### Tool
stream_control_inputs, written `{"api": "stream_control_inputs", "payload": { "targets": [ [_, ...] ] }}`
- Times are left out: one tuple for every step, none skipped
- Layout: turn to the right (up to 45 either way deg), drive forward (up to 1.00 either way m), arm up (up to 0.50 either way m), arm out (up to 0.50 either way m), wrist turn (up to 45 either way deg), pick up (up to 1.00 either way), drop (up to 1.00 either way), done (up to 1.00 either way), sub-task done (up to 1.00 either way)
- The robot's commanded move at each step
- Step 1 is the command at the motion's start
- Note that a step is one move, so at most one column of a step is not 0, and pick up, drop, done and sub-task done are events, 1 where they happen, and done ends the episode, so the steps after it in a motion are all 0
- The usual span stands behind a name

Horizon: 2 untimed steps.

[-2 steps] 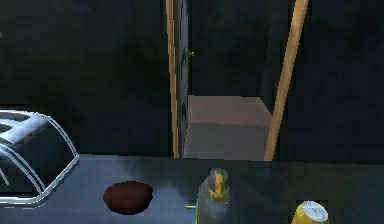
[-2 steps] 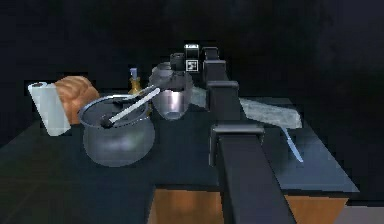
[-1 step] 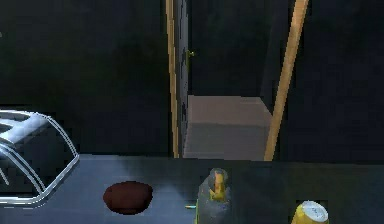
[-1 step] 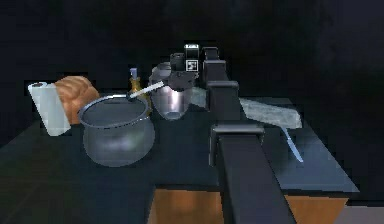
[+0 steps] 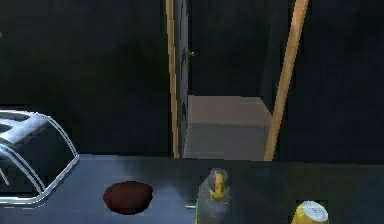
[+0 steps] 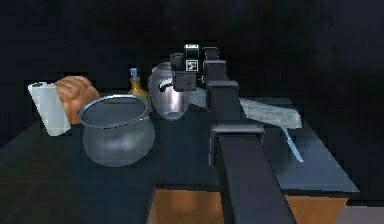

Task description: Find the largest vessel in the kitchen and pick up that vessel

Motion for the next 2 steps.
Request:
{"api": "stream_control_inputs", "payload": {
  "targets": [
    [0.0, 0.00, 0.00, 0.00, 0.0, 1.00, 0.00, 0.00, 0.00],
    [0.0, 0.00, 0.00, 0.00, 0.0, 0.00, 0.00, 1.00, 0.00]
  ]
}}
